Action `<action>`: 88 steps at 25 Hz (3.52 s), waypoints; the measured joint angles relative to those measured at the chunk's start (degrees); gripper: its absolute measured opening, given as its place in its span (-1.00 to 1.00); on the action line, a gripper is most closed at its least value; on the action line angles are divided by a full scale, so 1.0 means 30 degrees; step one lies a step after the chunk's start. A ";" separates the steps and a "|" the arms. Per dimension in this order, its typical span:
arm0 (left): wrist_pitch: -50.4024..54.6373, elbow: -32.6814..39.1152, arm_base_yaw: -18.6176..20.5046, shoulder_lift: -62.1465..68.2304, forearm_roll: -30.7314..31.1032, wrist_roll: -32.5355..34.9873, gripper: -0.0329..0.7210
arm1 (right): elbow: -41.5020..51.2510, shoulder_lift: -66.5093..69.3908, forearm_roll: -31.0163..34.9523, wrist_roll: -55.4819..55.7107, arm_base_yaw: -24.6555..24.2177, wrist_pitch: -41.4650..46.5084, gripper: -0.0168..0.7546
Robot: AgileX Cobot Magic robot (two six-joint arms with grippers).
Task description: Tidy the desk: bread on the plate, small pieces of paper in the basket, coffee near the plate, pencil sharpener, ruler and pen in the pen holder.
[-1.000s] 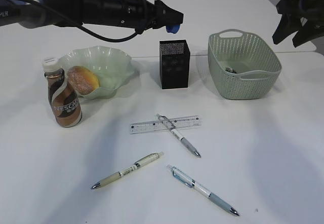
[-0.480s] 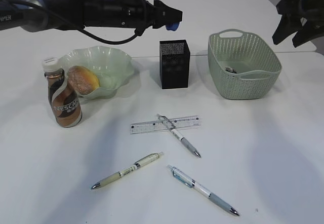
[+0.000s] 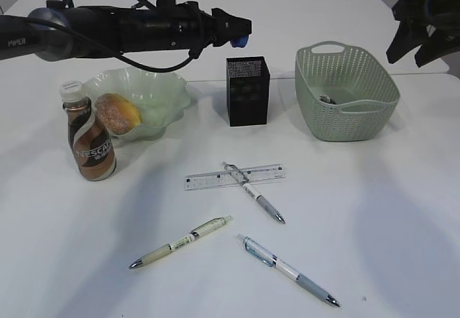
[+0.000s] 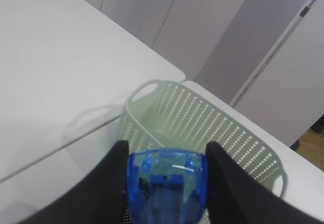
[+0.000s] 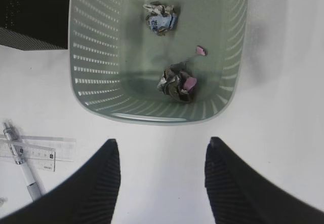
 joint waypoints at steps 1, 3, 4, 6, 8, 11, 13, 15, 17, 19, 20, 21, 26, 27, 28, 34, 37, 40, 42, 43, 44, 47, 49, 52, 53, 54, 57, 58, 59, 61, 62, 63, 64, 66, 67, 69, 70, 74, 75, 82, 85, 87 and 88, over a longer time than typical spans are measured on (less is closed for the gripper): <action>-0.0045 0.0000 0.0000 0.0030 -0.0046 0.0165 -0.11 | 0.0000 0.0000 0.0000 0.0000 0.0000 0.0000 0.15; -0.0156 0.0000 0.0000 0.0030 -0.0129 0.0512 -0.11 | 0.0000 0.0000 0.0000 0.0000 0.0000 0.0000 0.15; -0.0206 0.0000 0.0000 0.0030 -0.0130 0.0620 -0.11 | 0.0000 0.0000 0.0000 0.0000 0.0000 0.0000 0.15; -0.0299 0.0000 0.0000 0.0030 -0.0130 0.0743 -0.11 | 0.0000 0.0000 0.0000 0.0000 0.0000 0.0000 0.15; -0.0325 0.0000 0.0000 0.0073 -0.0166 0.0819 -0.11 | 0.0000 0.0000 0.0000 0.0000 0.0000 0.0009 0.15; -0.0372 0.0000 0.0000 0.0276 -0.0209 0.0864 -0.11 | 0.0000 0.0000 0.0000 0.0000 0.0000 0.0009 0.15; -0.0455 0.0000 -0.0036 0.0360 -0.0283 0.0864 -0.11 | 0.0000 0.0000 0.0000 0.0000 0.0000 0.0009 0.15; -0.0530 0.0000 -0.0117 0.0401 -0.0590 0.0872 -0.11 | 0.0000 0.0000 0.0000 -0.0006 0.0000 0.0009 0.15; -0.0892 0.0000 -0.0285 0.0401 -0.0848 0.0905 -0.11 | 0.0000 0.0000 0.0000 -0.0006 0.0000 0.0041 0.15; -0.1188 0.0000 -0.0448 0.0401 -0.1052 0.0987 -0.11 | 0.0000 0.0000 0.0000 -0.0006 0.0000 0.0041 0.15; -0.1328 0.0000 -0.0495 0.0401 -0.1141 0.1141 -0.11 | 0.0000 0.0000 0.0000 -0.0006 0.0000 0.0041 0.15; -0.1364 0.0000 -0.0528 0.0401 -0.1141 0.1376 -0.11 | 0.0000 0.0000 0.0000 -0.0040 0.0000 0.0041 0.15; -0.2061 0.0000 -0.0536 0.0401 -0.1182 0.1943 -0.11 | 0.0000 0.0000 0.0000 -0.0040 0.0000 0.0049 0.15; -0.2204 0.0000 -0.0536 0.0401 -0.1216 0.1943 -0.11 | 0.0000 0.0000 0.0000 -0.0040 0.0000 0.0049 0.15; -0.2289 0.0000 -0.0536 0.0401 -0.1216 0.1971 -0.11 | 0.0000 0.0000 0.0000 -0.0040 0.0000 0.0049 0.15; -0.2283 0.0000 -0.0689 0.0401 -0.1251 0.1989 -0.11 | 0.0000 0.0000 0.0000 -0.0040 0.0000 0.0049 0.15; -0.2283 0.0000 -0.0787 0.0401 -0.1251 0.1989 -0.11 | 0.0000 0.0000 0.0000 -0.0040 0.0000 0.0081 0.15; -0.2283 -0.0017 -0.0817 0.0401 -0.1251 0.1989 -0.11 | 0.0000 0.0000 0.0000 -0.0040 0.0000 0.0081 0.15; -0.2326 -0.0017 -0.0817 0.0401 -0.1251 0.1989 -0.11 | 0.0000 0.0000 0.0000 -0.0040 0.0000 0.0081 0.15; -0.2326 -0.0017 -0.0817 0.0401 -0.1251 0.1989 -0.11 | 0.0000 0.0000 0.0000 -0.0040 0.0000 0.0081 0.15; -0.2326 -0.0017 -0.0817 0.0401 -0.1251 0.1989 -0.11 | 0.0000 0.0000 0.0000 -0.0040 0.0000 0.0081 0.15; -0.2326 -0.0017 -0.0817 0.0401 -0.1251 0.1989 -0.11 | 0.0000 0.0000 0.0000 -0.0040 0.0000 0.0081 0.15; -0.2326 -0.0017 -0.0817 0.0401 -0.1251 0.1989 -0.11 | 0.0000 0.0000 0.0000 -0.0040 0.0000 0.0081 0.15; -0.2364 -0.0017 -0.0817 0.0401 -0.1251 0.1989 -0.10 | 0.0000 0.0000 0.0000 -0.0040 0.0000 0.0081 0.15; -0.2394 -0.0017 -0.0817 0.0401 -0.1251 0.1989 -0.10 | 0.0000 0.0000 0.0000 -0.0040 0.0000 0.0081 0.15; -0.2442 -0.0017 -0.0817 0.0401 -0.1251 0.1989 -0.10 | 0.0000 0.0000 0.0000 -0.0040 0.0000 0.0081 0.15; -0.2686 -0.0017 -0.0817 0.0401 -0.1251 0.1989 -0.08 | 0.0000 0.0000 0.0000 -0.0040 0.0000 0.0081 0.15; -0.2719 -0.0017 -0.0817 0.0401 -0.1251 0.1989 -0.07 | 0.0000 0.0000 0.0000 -0.0040 0.0000 0.0081 0.15; -0.2769 -0.0017 -0.0817 0.0401 -0.1278 0.1989 -0.04 | 0.0000 0.0000 0.0000 -0.0040 0.0000 0.0081 0.15; -0.2782 -0.0017 -0.0817 0.0401 -0.1278 0.1989 0.02 | 0.0000 0.0000 0.0000 -0.0040 0.0000 0.0081 0.15; -0.2782 -0.0017 -0.0817 0.0401 -0.1278 0.1989 0.05 | 0.0000 0.0000 0.0000 -0.0040 0.0000 0.0081 0.15; -0.2782 -0.0017 -0.0817 0.0401 -0.1278 0.1989 0.08 | 0.0000 0.0000 0.0000 -0.0040 0.0000 0.0081 0.15; -0.2782 -0.0017 -0.0830 0.0401 -0.1278 0.1989 0.10 | 0.0000 0.0000 0.0000 -0.0040 0.0000 0.0081 0.15; -0.2782 -0.0017 -0.0862 0.0401 -0.1278 0.1989 0.11 | 0.0000 0.0000 0.0000 -0.0040 0.0000 0.0081 0.15; -0.2782 -0.0017 -0.0862 0.0401 -0.1278 0.1989 0.11 | 0.0000 0.0000 0.0000 -0.0040 0.0000 0.0081 0.15; -0.2782 -0.0017 -0.0906 0.0401 -0.1278 0.1989 0.12 | 0.0000 0.0000 0.0000 -0.0040 0.0000 0.0081 0.15; -0.2782 -0.0017 -0.0906 0.0401 -0.1278 0.1989 0.12 | 0.0000 0.0000 0.0000 -0.0040 0.0000 0.0081 0.15; -0.2243 -0.0017 -0.0906 0.0401 -0.1278 0.1989 0.12 | 0.0000 0.0000 0.0000 -0.0076 0.0000 0.0081 0.15; -0.2058 -0.0017 -0.0906 0.0401 -0.1278 0.1989 0.12 | 0.0000 0.0000 0.0000 -0.0107 0.0000 0.0081 0.15; -0.1420 -0.0017 -0.0834 -0.0465 0.1396 0.1864 0.12 | 0.0000 0.0000 0.0000 -0.0148 0.0000 0.0081 0.15; -0.0950 -0.0017 -0.0714 -0.1237 0.3364 0.1367 0.12 | 0.0000 0.0000 0.0000 -0.0148 0.0000 0.0081 0.15; -0.0484 -0.0017 -0.0548 -0.1694 0.4727 0.0666 0.12 | 0.0000 0.0000 0.0000 -0.0148 0.0000 0.0081 0.15; -0.0179 -0.0017 -0.0491 -0.1903 0.5361 0.0204 0.12 | 0.0000 0.0000 0.0000 -0.0148 0.0000 0.0081 0.15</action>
